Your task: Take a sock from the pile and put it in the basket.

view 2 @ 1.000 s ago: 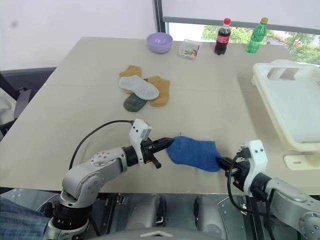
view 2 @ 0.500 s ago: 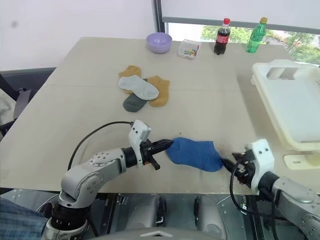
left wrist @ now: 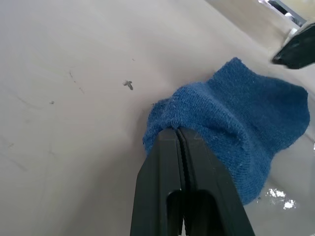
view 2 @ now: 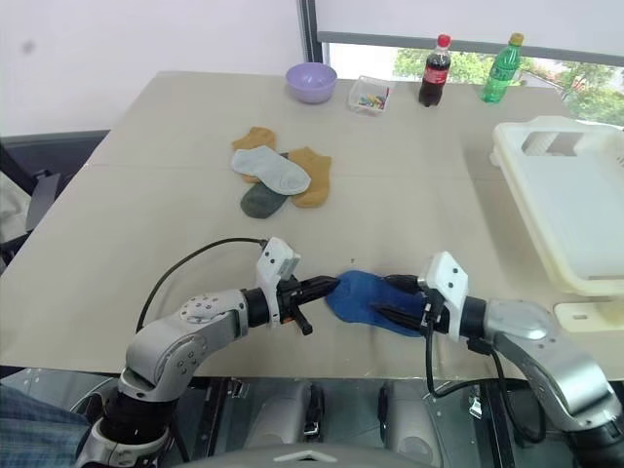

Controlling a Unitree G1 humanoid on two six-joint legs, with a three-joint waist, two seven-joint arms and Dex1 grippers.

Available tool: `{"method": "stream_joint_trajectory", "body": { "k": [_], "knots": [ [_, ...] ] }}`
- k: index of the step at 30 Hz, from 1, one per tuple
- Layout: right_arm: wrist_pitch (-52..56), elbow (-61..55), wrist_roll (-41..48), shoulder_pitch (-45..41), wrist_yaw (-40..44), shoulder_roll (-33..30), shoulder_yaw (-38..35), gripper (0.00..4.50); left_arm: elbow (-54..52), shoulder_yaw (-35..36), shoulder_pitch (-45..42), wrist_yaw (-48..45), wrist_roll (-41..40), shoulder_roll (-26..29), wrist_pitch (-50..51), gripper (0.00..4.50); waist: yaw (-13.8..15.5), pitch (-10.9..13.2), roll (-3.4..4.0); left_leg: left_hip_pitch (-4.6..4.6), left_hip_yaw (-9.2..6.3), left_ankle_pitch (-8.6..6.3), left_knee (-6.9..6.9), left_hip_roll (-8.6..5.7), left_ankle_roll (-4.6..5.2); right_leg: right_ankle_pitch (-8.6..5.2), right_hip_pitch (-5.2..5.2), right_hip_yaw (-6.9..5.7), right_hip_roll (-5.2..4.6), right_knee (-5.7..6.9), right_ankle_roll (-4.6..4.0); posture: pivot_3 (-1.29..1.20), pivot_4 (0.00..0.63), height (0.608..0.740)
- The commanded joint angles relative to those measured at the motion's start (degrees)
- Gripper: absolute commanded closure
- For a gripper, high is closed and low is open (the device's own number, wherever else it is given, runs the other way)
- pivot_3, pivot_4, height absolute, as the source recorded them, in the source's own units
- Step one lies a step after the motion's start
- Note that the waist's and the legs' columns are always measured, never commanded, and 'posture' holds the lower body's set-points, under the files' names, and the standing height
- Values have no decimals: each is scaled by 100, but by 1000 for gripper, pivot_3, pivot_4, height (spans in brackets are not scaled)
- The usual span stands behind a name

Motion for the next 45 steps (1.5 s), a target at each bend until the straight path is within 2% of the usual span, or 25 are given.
{"method": "stream_joint_trajectory", "body": {
  "k": [1,6,8,10,11,12,13,14,17,19,22,27,34,40,45],
  "knots": [
    [-200,280,-269,-178,253,89,132,2077,-45,-54,17,-69,22,-19,-139,4500,7,0,0,2,0,0,0,3,0,0,1,-1,2,1,0,0,150,736],
    [-105,835,-965,-184,434,-171,484,2077,-18,-67,45,-105,31,-26,-188,4500,6,-1,1,2,-1,0,0,4,0,0,1,-5,2,3,-1,0,150,736],
    [-96,930,-1181,-201,457,-225,577,2039,11,-70,53,-201,-11,-25,-244,4046,5,-3,1,3,0,0,0,3,0,1,2,-3,1,3,-2,0,150,736],
    [-89,950,-1289,-210,461,-199,607,2039,31,14,93,-167,-78,-91,-213,3407,8,-3,0,6,0,0,0,3,0,0,4,-4,1,3,-1,0,150,736],
    [-63,944,-1296,-211,432,-147,594,2039,51,103,124,-128,-146,-144,-164,2818,9,-5,-1,9,-2,0,0,3,0,0,8,-5,1,3,-1,0,150,736],
    [-40,937,-1301,-211,412,-103,586,2039,92,218,148,-100,-247,-194,-76,2456,7,-6,0,11,-3,0,2,4,0,0,9,-6,1,3,0,0,150,736],
    [-30,929,-1315,-209,409,-75,587,2039,182,374,146,-138,-403,-221,32,1759,4,-6,-1,12,-2,0,3,5,0,0,10,-6,1,4,0,0,150,736],
    [-25,923,-1331,-204,412,-57,591,2039,288,546,124,-197,-598,-238,171,1486,3,-7,-2,11,-2,0,5,6,0,0,10,-6,2,5,0,0,150,736],
    [-33,919,-1383,-196,434,-23,605,2039,844,1556,-209,-15,-1846,-543,1131,1486,2,-8,-3,13,-3,0,11,11,0,1,10,-8,3,11,1,0,150,736],
    [-21,918,-1418,-202,450,-7,619,2039,1149,1859,-515,125,-2270,-511,1838,1486,4,-9,-5,14,-9,1,18,13,0,1,11,-15,5,19,1,0,150,736],
    [20,931,-1467,-250,409,60,646,2039,1652,1785,-814,389,-2358,-386,3082,1486,-4,-11,-5,15,-9,1,19,9,0,0,14,-16,7,23,1,0,150,736],
    [79,902,-1539,-287,342,178,718,2039,1814,1458,-946,75,-2732,-449,3914,1486,-12,-40,-22,23,-8,1,19,5,-1,1,26,-12,6,21,1,0,150,736],
    [110,822,-1624,-221,284,269,696,2039,2463,1551,-1253,-70,-2803,-963,4160,1486,-11,-46,-21,30,-10,1,20,7,-1,1,28,-12,5,27,0,0,150,736],
    [176,725,-1646,-214,157,370,649,2039,2795,2019,-1462,-167,-2924,-1451,3665,1486,-12,-47,-20,29,-10,1,20,7,-1,1,26,-11,5,29,-2,0,150,736],
    [207,654,-1674,-146,102,407,629,2039,2708,1907,-1538,-439,-2876,-1390,3399,1486,-22,-46,-20,26,-10,1,23,9,-1,2,22,-11,5,30,-3,0,150,736]
  ]
}}
